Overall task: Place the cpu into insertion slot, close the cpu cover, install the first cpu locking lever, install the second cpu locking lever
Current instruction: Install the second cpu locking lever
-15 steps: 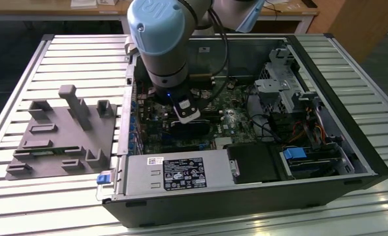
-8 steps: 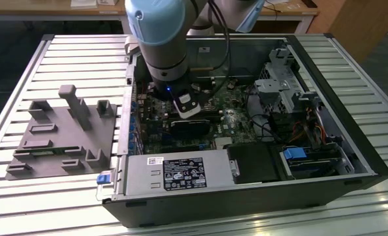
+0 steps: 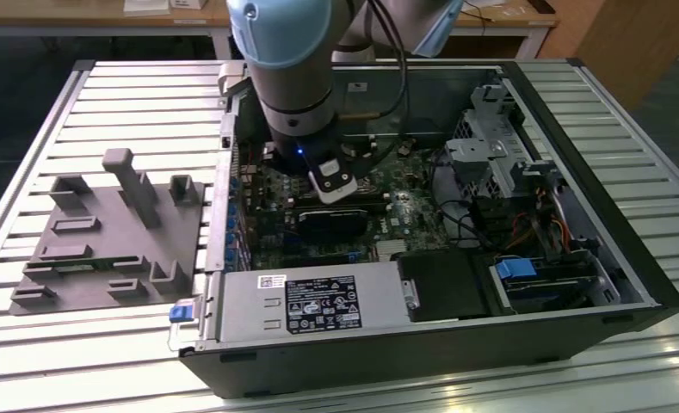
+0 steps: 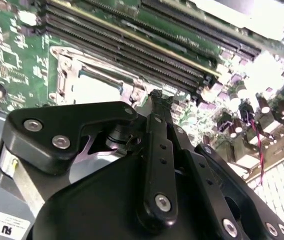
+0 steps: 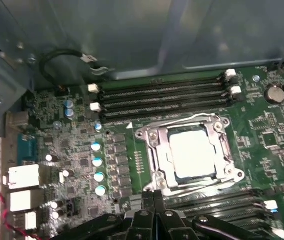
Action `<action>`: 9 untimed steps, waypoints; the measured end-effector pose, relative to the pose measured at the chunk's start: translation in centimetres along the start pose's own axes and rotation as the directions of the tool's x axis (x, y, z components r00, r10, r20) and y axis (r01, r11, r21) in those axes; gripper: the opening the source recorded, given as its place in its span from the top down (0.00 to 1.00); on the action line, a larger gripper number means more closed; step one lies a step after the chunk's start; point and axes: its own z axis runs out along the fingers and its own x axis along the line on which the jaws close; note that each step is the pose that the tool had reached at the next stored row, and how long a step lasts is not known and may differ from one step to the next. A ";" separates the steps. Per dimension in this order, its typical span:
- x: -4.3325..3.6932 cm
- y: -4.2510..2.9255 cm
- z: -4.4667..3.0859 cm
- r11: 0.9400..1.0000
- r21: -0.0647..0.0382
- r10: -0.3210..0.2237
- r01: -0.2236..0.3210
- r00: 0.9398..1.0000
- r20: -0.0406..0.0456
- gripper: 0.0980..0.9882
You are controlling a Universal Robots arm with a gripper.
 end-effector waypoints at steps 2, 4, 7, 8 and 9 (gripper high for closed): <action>-0.43 0.08 0.05 1.000 0.008 -0.001 0.001 1.000 0.001 1.00; -1.08 0.20 0.14 1.000 0.010 -0.001 0.001 1.000 0.001 1.00; -2.12 0.40 0.27 1.000 0.012 0.000 0.000 1.000 0.000 1.00; -2.45 0.46 0.31 1.000 0.012 0.000 0.000 1.000 -0.001 1.00; -2.80 0.52 0.36 1.000 0.013 0.000 0.000 1.000 -0.001 1.00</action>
